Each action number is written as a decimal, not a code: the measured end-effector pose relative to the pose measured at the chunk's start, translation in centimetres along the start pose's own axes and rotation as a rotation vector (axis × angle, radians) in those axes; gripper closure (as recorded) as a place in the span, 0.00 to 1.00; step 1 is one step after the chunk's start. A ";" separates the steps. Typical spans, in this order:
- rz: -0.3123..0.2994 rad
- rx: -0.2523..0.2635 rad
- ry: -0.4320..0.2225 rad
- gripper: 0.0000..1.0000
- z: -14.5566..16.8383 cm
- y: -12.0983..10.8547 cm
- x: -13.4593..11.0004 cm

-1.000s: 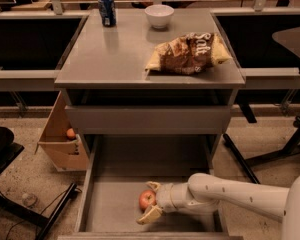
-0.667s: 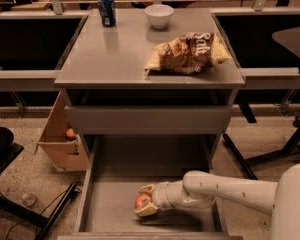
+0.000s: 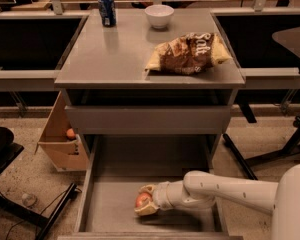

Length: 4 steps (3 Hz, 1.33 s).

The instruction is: Pick apple from middle drawer and place on counter

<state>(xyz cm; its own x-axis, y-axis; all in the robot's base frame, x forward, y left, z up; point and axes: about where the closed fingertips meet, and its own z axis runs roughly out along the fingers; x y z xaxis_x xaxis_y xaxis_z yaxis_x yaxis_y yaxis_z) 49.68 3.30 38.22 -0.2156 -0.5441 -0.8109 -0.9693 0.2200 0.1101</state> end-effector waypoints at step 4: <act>-0.040 -0.245 0.029 1.00 -11.3 14.4 -20.7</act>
Offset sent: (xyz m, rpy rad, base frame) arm -0.0604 -0.0079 0.3022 -0.1712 -0.2743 0.2289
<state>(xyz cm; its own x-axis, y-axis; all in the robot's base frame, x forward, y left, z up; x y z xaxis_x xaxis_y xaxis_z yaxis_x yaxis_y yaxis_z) 38.84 8.55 63.08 -0.1764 -0.5726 -0.8006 -0.9761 -0.0030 0.2172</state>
